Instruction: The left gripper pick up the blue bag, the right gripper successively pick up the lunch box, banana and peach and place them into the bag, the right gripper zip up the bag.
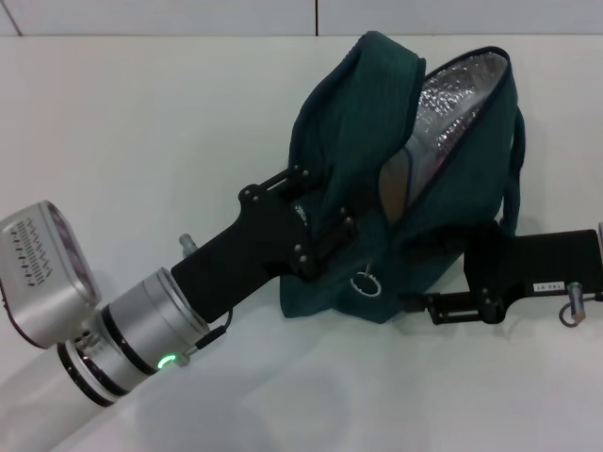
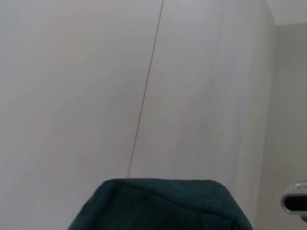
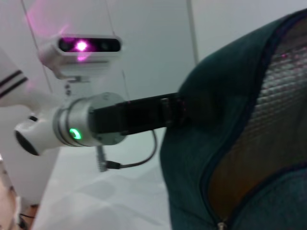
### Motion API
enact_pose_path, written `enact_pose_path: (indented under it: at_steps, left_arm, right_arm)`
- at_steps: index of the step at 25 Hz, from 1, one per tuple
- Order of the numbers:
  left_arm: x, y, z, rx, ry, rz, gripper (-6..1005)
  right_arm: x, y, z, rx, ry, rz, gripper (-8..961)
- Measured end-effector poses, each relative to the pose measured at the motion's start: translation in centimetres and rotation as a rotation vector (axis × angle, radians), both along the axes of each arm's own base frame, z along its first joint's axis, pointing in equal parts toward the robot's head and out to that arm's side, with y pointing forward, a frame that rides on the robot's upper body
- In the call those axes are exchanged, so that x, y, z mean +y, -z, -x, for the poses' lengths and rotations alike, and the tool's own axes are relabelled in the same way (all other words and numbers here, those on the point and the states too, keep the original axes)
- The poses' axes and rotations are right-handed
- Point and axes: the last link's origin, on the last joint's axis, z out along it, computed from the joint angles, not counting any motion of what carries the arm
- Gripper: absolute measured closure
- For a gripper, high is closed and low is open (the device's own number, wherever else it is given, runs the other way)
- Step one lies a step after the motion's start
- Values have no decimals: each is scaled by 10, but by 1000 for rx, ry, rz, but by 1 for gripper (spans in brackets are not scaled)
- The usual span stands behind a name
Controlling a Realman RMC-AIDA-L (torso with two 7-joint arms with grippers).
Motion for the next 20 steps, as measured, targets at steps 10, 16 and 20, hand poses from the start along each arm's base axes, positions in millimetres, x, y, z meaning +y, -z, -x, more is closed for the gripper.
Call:
enact_pose_path:
  at_steps: [10, 16, 20]
  left_arm:
    - [-1, 5, -5, -5, -5, 14, 539]
    - [1, 6, -5, -4, -8, 14, 540]
    - [2, 7, -6, 2, -6, 18, 540]
  right_arm:
    - [-3, 1, -5, -60, -29, 4, 347]
    - [-16, -12, -5, -18, -73, 11, 463]
    - [-19, -4, -1, -22, -88, 45, 494]
